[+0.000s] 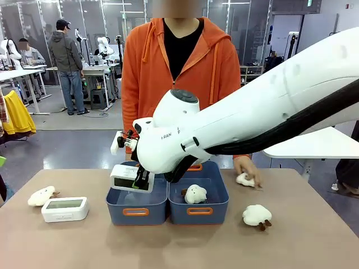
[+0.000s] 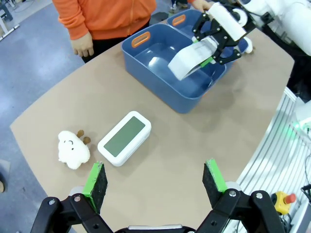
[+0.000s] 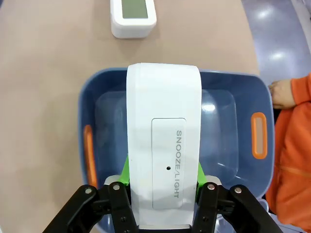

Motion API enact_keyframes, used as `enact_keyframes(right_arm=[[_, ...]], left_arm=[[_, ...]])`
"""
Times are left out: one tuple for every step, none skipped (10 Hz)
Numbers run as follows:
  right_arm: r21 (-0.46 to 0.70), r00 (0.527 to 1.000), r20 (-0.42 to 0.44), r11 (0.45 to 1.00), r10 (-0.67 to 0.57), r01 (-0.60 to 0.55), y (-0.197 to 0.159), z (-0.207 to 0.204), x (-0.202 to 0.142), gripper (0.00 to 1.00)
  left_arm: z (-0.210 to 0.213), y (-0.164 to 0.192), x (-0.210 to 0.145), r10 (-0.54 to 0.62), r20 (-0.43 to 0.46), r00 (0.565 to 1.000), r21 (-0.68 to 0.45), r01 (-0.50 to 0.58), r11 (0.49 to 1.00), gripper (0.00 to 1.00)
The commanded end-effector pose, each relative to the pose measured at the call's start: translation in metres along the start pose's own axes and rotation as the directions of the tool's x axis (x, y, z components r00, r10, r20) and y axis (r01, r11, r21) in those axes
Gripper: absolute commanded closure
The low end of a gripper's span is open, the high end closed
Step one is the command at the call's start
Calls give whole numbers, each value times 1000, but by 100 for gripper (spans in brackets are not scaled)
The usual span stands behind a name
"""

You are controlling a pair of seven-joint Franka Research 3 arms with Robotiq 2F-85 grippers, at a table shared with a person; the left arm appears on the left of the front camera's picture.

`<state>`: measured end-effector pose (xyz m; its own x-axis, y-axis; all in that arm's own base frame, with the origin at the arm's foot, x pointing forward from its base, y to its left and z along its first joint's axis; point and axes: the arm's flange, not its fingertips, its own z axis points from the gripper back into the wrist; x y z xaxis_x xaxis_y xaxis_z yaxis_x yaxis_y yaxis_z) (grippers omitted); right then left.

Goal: Sort the digital clocks into the basket.
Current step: Pick up the Digital clock from the table and place it into the empty Plastic storage basket.

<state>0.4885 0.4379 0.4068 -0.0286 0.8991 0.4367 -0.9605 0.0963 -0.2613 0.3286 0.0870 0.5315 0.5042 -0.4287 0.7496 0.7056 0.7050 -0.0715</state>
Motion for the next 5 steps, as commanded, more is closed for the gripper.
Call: enact_keyframes(right_arm=[[12, 998, -40, 999, -46, 46, -10, -14, 8, 100], [22, 997, -45, 998, -60, 61, -13, -19, 4, 100], [21, 996, -48, 997, -71, 72, -15, -20, 2, 100], [23, 996, -45, 997, -74, 75, -15, -19, 2, 100], [18, 996, -52, 997, -74, 75, -16, -17, -1, 37]], left_arm=[[1, 2, -1, -19, 8, 1000, -17, 19, 1000, 0], [1, 2, -1, -19, 8, 1000, -17, 19, 1000, 0], [1, 2, -1, -19, 8, 1000, -17, 19, 1000, 0], [1, 2, -1, -19, 8, 1000, -17, 19, 1000, 0], [1, 2, -1, -19, 8, 1000, -17, 19, 1000, 0]])
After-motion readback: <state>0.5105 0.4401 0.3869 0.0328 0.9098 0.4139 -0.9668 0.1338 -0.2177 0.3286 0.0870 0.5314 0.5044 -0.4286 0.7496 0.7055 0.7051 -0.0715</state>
